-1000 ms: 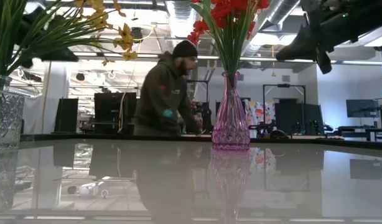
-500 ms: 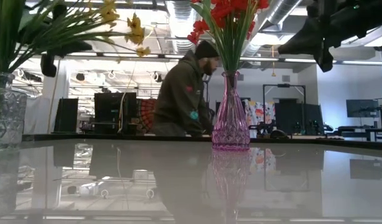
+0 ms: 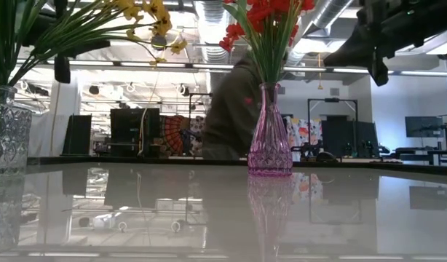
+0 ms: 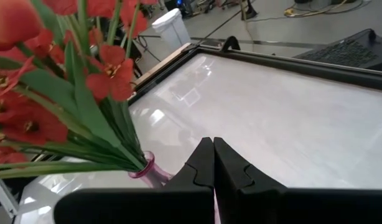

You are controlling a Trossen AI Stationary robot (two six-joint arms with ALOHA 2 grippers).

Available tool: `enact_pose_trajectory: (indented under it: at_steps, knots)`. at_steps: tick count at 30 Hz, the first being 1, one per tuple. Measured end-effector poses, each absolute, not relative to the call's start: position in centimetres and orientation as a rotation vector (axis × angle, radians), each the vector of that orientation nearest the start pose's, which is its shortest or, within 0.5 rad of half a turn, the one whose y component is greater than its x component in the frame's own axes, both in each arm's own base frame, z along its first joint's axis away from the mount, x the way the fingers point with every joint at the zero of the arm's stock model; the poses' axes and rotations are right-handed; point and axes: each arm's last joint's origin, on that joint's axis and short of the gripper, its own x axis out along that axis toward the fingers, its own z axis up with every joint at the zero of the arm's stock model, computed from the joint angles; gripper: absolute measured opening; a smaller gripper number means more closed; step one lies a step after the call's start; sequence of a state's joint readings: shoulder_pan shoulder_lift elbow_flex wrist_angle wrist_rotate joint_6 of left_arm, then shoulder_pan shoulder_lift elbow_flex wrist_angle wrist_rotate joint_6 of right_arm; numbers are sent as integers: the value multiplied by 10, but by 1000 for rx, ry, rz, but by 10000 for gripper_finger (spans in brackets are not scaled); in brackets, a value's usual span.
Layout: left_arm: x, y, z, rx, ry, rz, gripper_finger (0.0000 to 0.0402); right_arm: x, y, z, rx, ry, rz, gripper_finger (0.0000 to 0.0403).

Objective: Sort flowers into vase by color
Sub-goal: Return to Home Position

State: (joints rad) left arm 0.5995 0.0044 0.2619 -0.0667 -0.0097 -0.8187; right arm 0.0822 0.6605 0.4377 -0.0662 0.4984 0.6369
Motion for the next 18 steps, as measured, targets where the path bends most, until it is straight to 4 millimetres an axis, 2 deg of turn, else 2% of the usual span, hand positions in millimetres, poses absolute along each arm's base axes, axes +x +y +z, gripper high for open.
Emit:
enact_pose_trajectory:
  at_steps: [4,10,14,18]
  knots:
    - [60,40,248,-643,-426,461,58,154,-3,243,550,131,-501,21]
    - [55,40,259,-585,-564,488,148,154,-5,243,569,123,-514,21]
    - [54,41,260,-539,-591,581,192,154,-5,243,575,121,-515,21]
    - [50,45,259,-540,-646,744,222,153,-6,243,604,104,-539,21]
